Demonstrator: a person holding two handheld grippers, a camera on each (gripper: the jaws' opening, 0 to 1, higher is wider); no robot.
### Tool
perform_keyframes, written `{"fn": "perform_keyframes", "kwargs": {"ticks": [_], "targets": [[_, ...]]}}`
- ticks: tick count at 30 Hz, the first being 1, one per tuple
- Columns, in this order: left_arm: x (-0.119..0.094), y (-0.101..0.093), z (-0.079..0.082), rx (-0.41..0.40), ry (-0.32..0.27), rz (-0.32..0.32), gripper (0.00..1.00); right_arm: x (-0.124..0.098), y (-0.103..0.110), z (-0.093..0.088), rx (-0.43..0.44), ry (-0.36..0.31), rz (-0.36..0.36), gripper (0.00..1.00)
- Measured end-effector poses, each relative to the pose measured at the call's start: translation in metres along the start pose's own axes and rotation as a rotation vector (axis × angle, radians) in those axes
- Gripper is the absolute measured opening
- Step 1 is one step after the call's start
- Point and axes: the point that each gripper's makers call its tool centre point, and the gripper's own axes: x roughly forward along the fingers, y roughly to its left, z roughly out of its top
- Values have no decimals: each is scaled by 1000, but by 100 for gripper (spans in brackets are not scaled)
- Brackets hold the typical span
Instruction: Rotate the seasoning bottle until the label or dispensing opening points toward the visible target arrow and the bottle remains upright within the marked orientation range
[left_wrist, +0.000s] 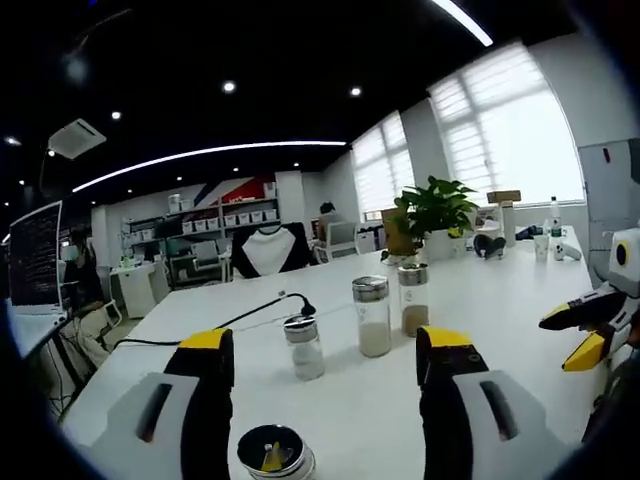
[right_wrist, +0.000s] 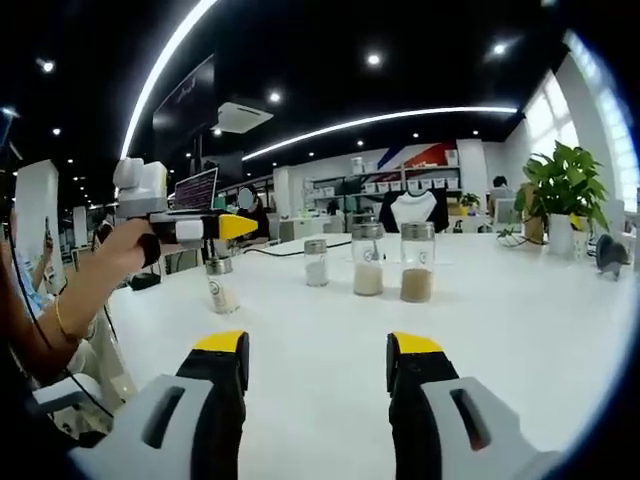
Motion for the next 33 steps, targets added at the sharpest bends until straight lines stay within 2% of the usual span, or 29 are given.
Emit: {"fn": "perform_keyframes", "kwargs": {"ticks": [3,11,18,25,27,31,33], "targets": [[7,-4,8,-1,-46,6,80,-2,-2,3,-7,-10,-8,54],[28,-7,11,0,-51,15,80,-5,-8,3,-21,-1,-21,53],[47,-10,2,-1,-24,13,80,-8,-13,0,-19,3,-30,53],[63,-8,-9,-26,1,42,80,-13,-18,-1,-16,5,-51,53],[68,-10,-11,-30,-1,40,79,-15,-20,-1,-18,3,-58,52],[76,-8,-13,-53,-13,77,78,-15,-25,-4,-20,11,-72,52],[80,-3,-9,-78,-55,107,78,-15,-27,-3,-19,7,-75,52]]}}
